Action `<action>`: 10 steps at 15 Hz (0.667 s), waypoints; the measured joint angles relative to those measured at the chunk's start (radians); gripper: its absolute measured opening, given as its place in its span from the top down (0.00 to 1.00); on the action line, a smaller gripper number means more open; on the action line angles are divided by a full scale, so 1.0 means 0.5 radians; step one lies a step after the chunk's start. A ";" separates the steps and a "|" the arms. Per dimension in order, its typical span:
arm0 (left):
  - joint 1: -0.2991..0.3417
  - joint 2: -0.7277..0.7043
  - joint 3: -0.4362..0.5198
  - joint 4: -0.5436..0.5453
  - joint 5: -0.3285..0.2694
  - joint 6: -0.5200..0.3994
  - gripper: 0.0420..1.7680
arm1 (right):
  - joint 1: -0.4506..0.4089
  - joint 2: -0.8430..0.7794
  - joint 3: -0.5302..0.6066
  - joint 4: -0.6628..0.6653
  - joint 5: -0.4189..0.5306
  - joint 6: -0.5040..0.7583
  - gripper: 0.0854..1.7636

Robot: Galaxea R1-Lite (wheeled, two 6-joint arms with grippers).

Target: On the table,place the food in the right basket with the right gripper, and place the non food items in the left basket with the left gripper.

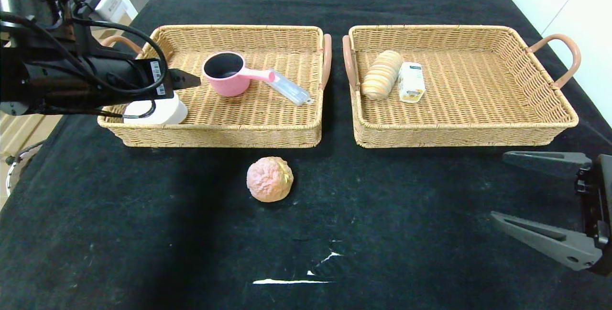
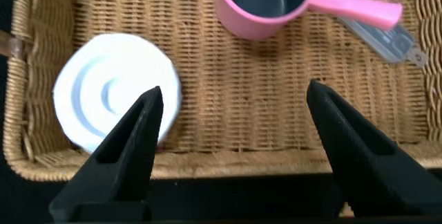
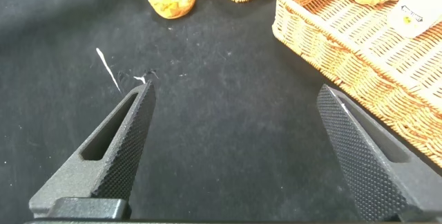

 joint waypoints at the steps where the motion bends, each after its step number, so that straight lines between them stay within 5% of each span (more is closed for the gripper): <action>1: -0.066 -0.013 -0.001 0.052 0.069 0.004 0.13 | -0.001 0.000 0.000 0.000 0.000 0.000 0.03; 6: -0.368 -0.054 -0.010 0.340 0.289 -0.012 0.08 | 0.000 -0.009 0.001 0.000 0.000 0.002 0.03; 10: -0.617 -0.054 -0.014 0.522 0.421 -0.299 0.06 | 0.000 -0.012 0.000 0.000 0.000 0.000 0.03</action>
